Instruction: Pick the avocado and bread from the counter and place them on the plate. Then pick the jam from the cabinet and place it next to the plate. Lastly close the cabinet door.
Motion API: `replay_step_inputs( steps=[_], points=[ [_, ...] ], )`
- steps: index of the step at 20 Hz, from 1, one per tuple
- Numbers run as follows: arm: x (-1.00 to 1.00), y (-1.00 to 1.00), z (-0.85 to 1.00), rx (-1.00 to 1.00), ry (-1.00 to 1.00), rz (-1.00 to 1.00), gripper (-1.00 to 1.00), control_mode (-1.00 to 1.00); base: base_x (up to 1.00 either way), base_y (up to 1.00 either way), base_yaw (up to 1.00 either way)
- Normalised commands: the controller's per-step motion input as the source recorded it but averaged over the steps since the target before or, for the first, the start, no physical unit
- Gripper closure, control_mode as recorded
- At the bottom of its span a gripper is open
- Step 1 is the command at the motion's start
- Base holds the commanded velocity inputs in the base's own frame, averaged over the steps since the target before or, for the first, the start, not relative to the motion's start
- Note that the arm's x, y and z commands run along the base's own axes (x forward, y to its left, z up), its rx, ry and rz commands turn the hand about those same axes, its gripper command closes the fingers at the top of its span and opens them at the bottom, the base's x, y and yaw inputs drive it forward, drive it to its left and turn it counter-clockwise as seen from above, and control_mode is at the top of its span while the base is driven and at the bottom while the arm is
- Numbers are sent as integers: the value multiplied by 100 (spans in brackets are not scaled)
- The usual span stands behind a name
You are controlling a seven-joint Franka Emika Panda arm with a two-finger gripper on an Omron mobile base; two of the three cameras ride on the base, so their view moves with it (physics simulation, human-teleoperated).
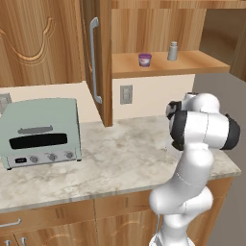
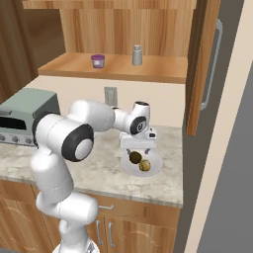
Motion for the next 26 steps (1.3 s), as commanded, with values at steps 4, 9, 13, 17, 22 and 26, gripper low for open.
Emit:
replay_step_inputs(
  steps=[4,9,13,17,22,26],
  points=[
    [-40,0,28,0,-25,0,-100,-100,0,0,0],
    [-37,10,33,0,-31,0,-100,-100,0,0,0],
    [-24,42,58,0,-21,-5,-100,-100,0,0,0],
    [-24,44,66,0,-8,-7,-100,-100,0,0,0],
    [-30,35,59,0,-6,-7,-100,-100,0,0,0],
    [-31,28,50,0,-2,-7,-100,-100,0,0,0]
  ],
)
